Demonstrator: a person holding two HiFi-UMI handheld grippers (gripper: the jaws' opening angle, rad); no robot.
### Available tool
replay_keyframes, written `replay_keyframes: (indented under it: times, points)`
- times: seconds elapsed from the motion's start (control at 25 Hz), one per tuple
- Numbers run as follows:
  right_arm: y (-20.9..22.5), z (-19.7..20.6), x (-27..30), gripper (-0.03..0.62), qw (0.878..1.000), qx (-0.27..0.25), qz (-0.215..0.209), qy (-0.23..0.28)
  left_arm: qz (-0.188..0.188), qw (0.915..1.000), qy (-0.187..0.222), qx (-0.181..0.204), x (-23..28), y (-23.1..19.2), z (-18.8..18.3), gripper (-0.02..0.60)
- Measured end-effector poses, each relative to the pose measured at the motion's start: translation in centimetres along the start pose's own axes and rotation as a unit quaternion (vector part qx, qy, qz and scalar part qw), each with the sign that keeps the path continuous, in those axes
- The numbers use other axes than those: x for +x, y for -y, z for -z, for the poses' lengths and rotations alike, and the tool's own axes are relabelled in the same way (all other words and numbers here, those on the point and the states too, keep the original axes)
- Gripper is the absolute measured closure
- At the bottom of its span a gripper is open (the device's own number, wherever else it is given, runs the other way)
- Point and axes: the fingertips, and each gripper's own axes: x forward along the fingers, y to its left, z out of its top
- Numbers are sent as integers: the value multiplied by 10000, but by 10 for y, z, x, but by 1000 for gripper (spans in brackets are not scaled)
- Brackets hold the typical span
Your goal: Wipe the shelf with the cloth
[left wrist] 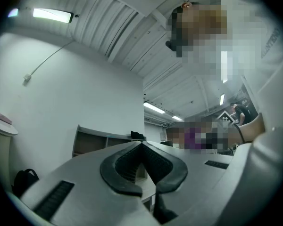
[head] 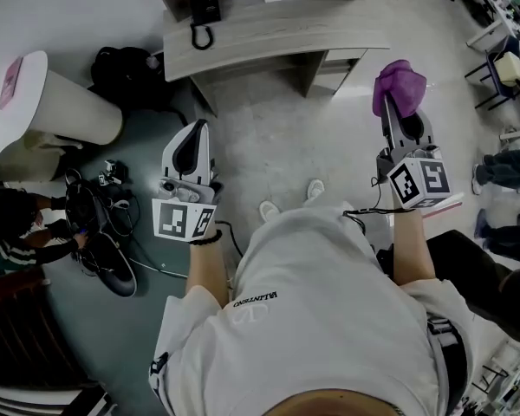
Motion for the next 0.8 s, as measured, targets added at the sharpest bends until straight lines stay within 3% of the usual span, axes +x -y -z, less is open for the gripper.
replay_keyframes:
  times: [0.32,0.8]
  points:
    - [10,3,17,514,10000,30,37,0,165,9998,-26,-76,27,3,11,583]
    - [62,-2,94,514,9988,180,-444,99,55,9997,4,232,120,7,12,583]
